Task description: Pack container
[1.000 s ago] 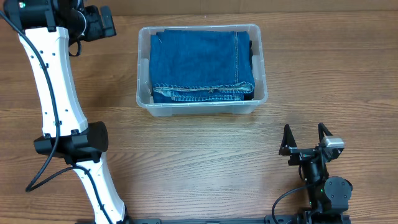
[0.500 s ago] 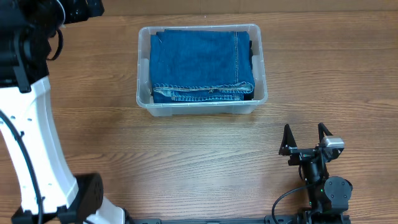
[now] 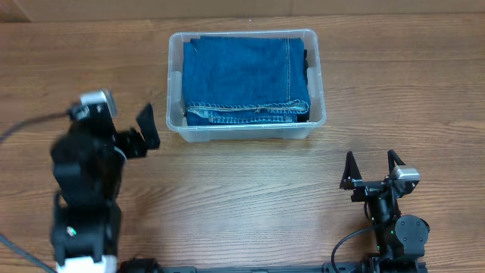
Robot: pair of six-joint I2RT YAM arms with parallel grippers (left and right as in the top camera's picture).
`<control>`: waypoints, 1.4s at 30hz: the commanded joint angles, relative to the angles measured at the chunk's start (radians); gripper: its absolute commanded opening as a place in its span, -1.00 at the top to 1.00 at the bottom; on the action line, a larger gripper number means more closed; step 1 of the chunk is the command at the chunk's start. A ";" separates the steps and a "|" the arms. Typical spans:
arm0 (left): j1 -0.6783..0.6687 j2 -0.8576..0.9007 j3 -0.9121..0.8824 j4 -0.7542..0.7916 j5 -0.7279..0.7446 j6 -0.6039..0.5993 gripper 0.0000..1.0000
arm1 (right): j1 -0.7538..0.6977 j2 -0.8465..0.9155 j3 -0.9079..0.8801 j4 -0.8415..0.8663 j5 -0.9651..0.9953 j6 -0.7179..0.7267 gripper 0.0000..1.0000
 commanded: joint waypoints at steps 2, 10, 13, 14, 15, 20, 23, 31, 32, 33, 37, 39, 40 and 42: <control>-0.007 -0.296 -0.360 0.259 -0.007 -0.039 -1.00 | -0.006 -0.006 -0.010 0.002 0.005 -0.003 -1.00; -0.007 -0.556 -0.695 0.512 -0.007 -0.066 -1.00 | -0.006 -0.006 -0.010 0.002 0.005 -0.003 -1.00; -0.007 -0.637 -0.784 0.552 -0.007 -0.066 -1.00 | -0.006 -0.006 -0.010 0.002 0.005 -0.003 -1.00; -0.007 -0.651 -0.800 0.552 -0.014 -0.063 -1.00 | -0.006 -0.006 -0.010 0.002 0.005 -0.003 -1.00; -0.007 -0.660 -0.808 0.551 -0.016 -0.050 -1.00 | -0.006 -0.006 -0.010 0.002 0.005 -0.003 -1.00; -0.008 -0.746 -0.815 0.386 -0.018 -0.001 -1.00 | -0.006 -0.006 -0.010 0.002 0.005 -0.003 -1.00; -0.029 -0.788 -0.815 0.288 -0.057 -0.002 -1.00 | -0.006 -0.006 -0.010 0.002 0.005 -0.003 -1.00; -0.050 -0.787 -0.815 0.289 -0.060 0.040 -1.00 | -0.006 -0.006 -0.010 0.002 0.005 -0.003 -1.00; -0.050 -0.787 -0.815 0.289 -0.060 0.040 -1.00 | -0.006 -0.006 -0.010 0.002 0.005 -0.003 -1.00; -0.050 -0.787 -0.815 0.289 -0.060 0.040 -1.00 | -0.006 -0.006 -0.010 0.002 0.005 -0.003 -1.00; -0.050 -0.787 -0.815 0.289 -0.060 0.040 -1.00 | -0.006 -0.006 -0.010 0.002 0.005 -0.003 -1.00; -0.050 -0.787 -0.815 0.289 -0.060 0.040 -1.00 | -0.006 -0.006 -0.010 0.002 0.005 -0.003 -1.00; -0.050 -0.787 -0.815 0.289 -0.060 0.040 -1.00 | -0.006 -0.006 -0.010 0.002 0.005 -0.003 -1.00; -0.050 -0.787 -0.815 0.289 -0.060 0.040 -1.00 | -0.006 -0.006 -0.010 0.002 0.005 -0.003 -1.00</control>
